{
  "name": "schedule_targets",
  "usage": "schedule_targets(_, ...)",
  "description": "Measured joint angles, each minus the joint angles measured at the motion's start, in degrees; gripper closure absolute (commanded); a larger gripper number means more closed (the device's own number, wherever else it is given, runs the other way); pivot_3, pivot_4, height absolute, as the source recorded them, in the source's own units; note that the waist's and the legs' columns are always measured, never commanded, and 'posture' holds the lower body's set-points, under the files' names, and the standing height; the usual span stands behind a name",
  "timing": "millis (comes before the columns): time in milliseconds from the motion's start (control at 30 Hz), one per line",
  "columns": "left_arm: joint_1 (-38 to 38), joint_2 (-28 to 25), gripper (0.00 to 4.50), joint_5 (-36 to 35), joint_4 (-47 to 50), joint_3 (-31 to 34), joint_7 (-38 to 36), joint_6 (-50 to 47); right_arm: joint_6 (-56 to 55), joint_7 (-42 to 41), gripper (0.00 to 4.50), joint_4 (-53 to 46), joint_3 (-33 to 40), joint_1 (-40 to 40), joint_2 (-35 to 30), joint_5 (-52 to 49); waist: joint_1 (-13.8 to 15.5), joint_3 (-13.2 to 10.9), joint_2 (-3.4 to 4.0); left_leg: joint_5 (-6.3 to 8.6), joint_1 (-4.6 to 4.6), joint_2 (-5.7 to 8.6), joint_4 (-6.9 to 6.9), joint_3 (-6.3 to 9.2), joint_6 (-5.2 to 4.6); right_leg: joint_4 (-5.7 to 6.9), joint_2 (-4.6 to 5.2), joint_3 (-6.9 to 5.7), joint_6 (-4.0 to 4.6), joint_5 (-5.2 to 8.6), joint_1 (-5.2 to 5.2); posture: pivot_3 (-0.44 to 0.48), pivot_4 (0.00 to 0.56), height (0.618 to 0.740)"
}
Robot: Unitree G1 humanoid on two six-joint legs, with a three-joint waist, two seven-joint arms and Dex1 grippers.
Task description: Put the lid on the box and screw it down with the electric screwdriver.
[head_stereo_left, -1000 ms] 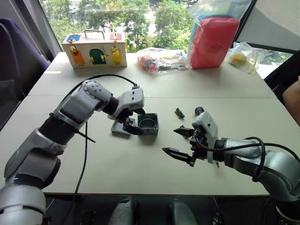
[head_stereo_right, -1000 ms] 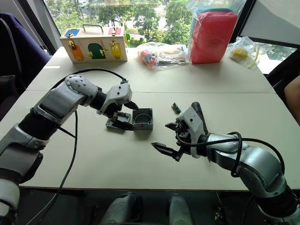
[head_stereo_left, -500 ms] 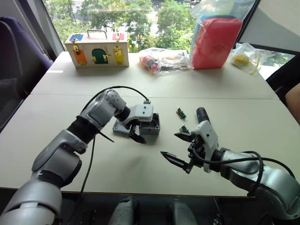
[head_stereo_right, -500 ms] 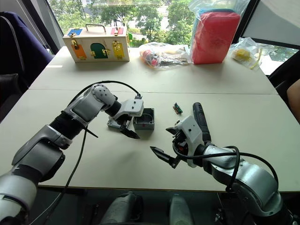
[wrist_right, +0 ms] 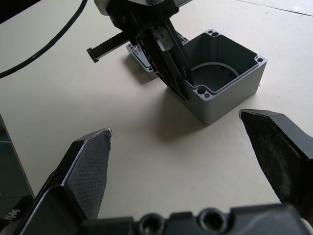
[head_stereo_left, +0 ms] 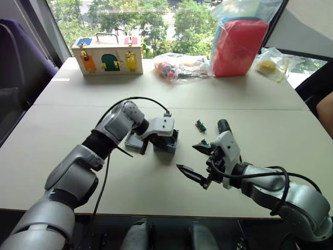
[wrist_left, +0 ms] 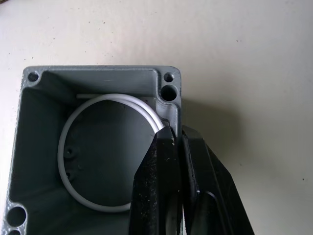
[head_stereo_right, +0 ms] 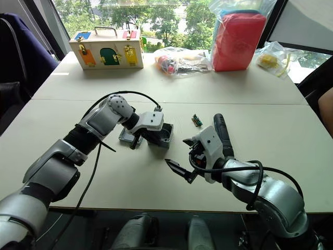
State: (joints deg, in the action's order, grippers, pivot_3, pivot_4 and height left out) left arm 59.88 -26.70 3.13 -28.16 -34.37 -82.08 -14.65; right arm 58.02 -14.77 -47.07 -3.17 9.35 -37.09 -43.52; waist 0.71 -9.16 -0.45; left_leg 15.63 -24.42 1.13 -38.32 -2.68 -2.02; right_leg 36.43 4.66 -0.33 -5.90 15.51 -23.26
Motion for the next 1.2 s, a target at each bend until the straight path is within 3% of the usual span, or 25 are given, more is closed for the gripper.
schedule_targets(233,0.9,0.9,4.42,0.9,-3.4,0.6,-1.9,5.7,0.8,-1.6,0.0,-0.1,0.5,-0.9,-0.7,-0.7,0.0,0.0,0.0,0.0,0.0,0.01,-0.01,0.0,0.0,0.01,0.0,-0.02,0.0,0.0,0.0,0.0,0.15,0.74)
schedule_targets(367,1.6,0.6,4.42,-4.0,-3.4,1.4,-8.6,14.4,1.1,-4.9,0.0,-0.3,3.9,-3.0,-3.3,-3.6,0.0,0.0,0.0,0.01,-0.04,0.01,-0.04,0.0,-0.02,-0.01,0.06,0.0,0.0,0.0,-0.01,0.0,0.15,0.74)
schedule_targets(533,5.9,-4.3,4.42,-12.9,-1.6,-6.8,-10.2,22.8,1.2,-6.7,0.0,-0.5,6.8,-3.7,-4.7,-6.4,-0.2,0.0,0.01,0.01,0.01,-0.05,-0.04,0.05,-0.01,0.03,0.12,0.01,0.0,0.0,0.0,0.0,0.15,0.74)
schedule_targets(833,8.5,-2.4,4.42,-13.7,-12.2,-16.7,-10.3,38.0,1.4,-5.4,0.0,-0.8,7.2,-4.7,-4.5,-7.5,0.0,0.0,0.0,0.02,-0.03,-0.02,-0.09,0.04,-0.03,0.03,0.02,-0.01,0.0,0.0,0.01,0.0,0.15,0.74)
schedule_targets(933,9.1,-1.1,3.71,-13.7,-15.9,-17.8,-10.2,42.1,1.5,-4.8,0.0,-1.6,7.8,-5.0,-4.5,-8.8,-0.1,0.0,-0.02,0.02,-0.03,-0.02,-0.11,0.04,-0.03,0.04,0.0,-0.01,0.0,0.0,0.0,0.0,0.15,0.74)
schedule_targets(1033,10.3,-0.5,2.53,-13.7,-18.2,-18.2,-10.2,43.7,1.5,-4.6,0.0,-1.9,7.9,-5.3,-4.5,-9.7,0.0,0.0,-0.02,0.02,-0.03,-0.02,-0.12,0.04,-0.04,0.04,-0.01,-0.01,0.0,0.0,0.01,0.0,0.15,0.74)
schedule_targets(1200,14.9,-1.3,2.53,-12.5,-19.5,-15.2,-10.2,39.1,1.6,-5.7,0.0,-2.1,8.0,-4.6,-6.8,-10.8,-0.1,0.0,-0.03,0.16,-0.16,-0.05,-0.52,0.06,-0.28,0.15,-0.07,-0.03,-0.03,0.02,0.02,0.0,0.15,0.74)
